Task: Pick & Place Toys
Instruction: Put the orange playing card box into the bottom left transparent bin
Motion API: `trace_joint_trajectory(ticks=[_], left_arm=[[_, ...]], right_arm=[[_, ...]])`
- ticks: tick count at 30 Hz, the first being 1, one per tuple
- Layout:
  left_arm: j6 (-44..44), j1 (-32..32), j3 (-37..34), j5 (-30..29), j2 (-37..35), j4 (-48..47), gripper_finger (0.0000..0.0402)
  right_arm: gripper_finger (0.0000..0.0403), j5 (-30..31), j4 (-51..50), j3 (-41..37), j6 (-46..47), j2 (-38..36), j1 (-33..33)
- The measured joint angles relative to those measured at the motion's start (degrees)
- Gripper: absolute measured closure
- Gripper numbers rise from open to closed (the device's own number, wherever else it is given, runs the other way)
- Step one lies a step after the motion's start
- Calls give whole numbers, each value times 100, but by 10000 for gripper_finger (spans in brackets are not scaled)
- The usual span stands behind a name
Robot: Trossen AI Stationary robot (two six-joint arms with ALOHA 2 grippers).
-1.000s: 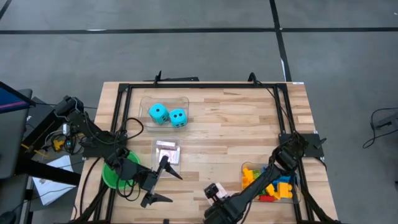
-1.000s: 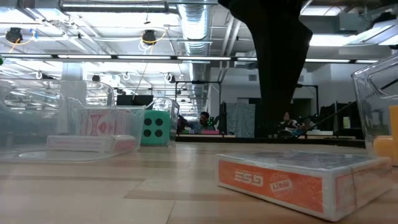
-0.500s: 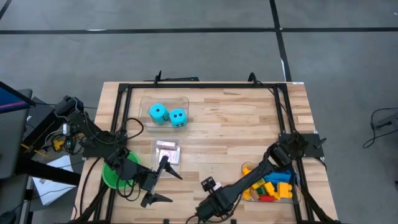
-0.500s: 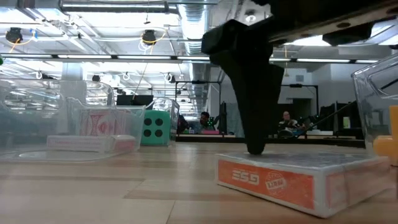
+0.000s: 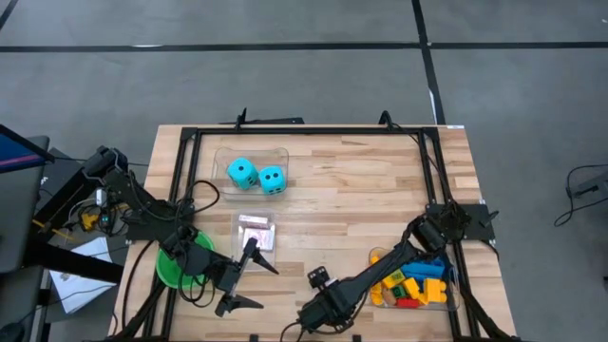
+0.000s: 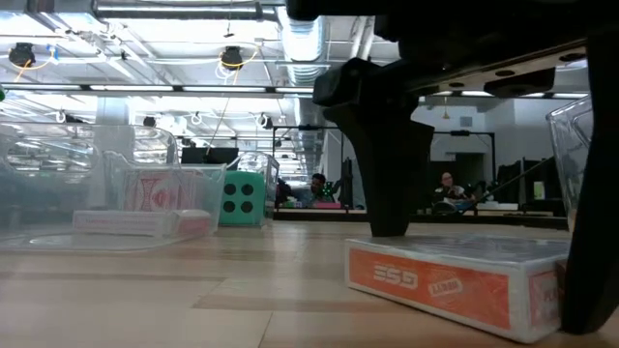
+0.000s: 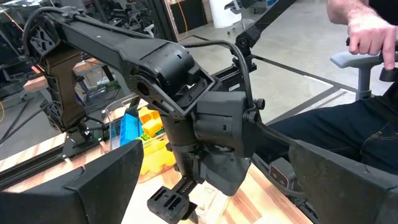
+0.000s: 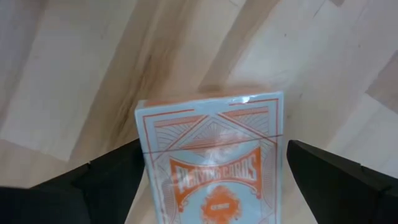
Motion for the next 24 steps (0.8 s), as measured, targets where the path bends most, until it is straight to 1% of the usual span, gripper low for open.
trace_joint_trajectory(ticks=[7,14,15,17,22,24], left_arm=[[0,0,0,0,0,1,4],[0,0,0,0,0,3,4],[0,0,0,0,0,3,4],[0,0,0,0,0,3,4],[0,1,0,0,0,1,4],[0,2,0,0,0,-1,4]], right_arm=[[23,-15,176,-188,27,-16,6],[25,-167,216,-199,17,5,-34],[27,-264,216,-200,18,7,-57],[41,-457,218,-201,23,9,-79],[102,-440,212,-204,5,-18,-62],[103,-392,230,-209,18,-60,-46]])
